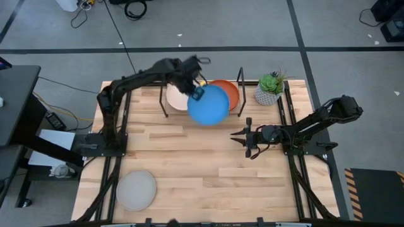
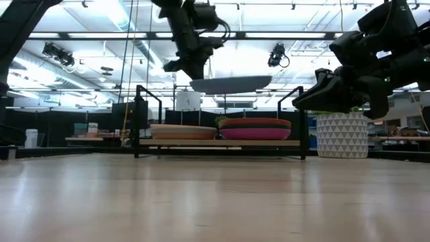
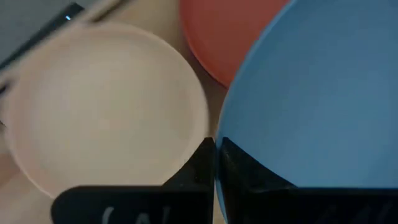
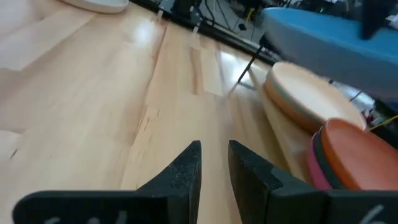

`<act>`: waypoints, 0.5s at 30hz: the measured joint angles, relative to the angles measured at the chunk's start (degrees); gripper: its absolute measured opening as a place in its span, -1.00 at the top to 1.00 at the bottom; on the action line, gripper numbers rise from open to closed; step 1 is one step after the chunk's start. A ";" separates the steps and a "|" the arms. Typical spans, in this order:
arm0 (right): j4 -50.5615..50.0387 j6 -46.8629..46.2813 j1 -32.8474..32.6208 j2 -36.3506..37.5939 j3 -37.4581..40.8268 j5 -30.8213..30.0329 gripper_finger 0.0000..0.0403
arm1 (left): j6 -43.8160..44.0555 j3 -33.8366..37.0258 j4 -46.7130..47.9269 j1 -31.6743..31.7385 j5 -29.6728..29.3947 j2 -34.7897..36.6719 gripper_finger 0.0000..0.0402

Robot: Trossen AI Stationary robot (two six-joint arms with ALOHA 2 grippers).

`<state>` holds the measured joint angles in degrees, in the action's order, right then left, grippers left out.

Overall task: Place and stack plates onto a shelf
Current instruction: Stack the blue plate on top of the orange plate on the shelf

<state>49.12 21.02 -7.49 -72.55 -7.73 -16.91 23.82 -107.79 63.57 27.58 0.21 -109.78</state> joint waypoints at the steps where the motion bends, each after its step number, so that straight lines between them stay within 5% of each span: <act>1: -0.08 -0.65 0.00 0.00 0.00 0.00 0.57 | -0.34 0.00 -0.76 1.29 0.01 -0.03 0.94; 15: 1.08 -3.03 -0.13 0.00 0.00 3.23 0.57 | -2.23 0.00 -9.47 7.95 1.64 -6.16 0.94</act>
<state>50.20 17.99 -7.62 -72.55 -7.73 -13.68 21.58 -107.79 54.09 35.53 1.85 -115.93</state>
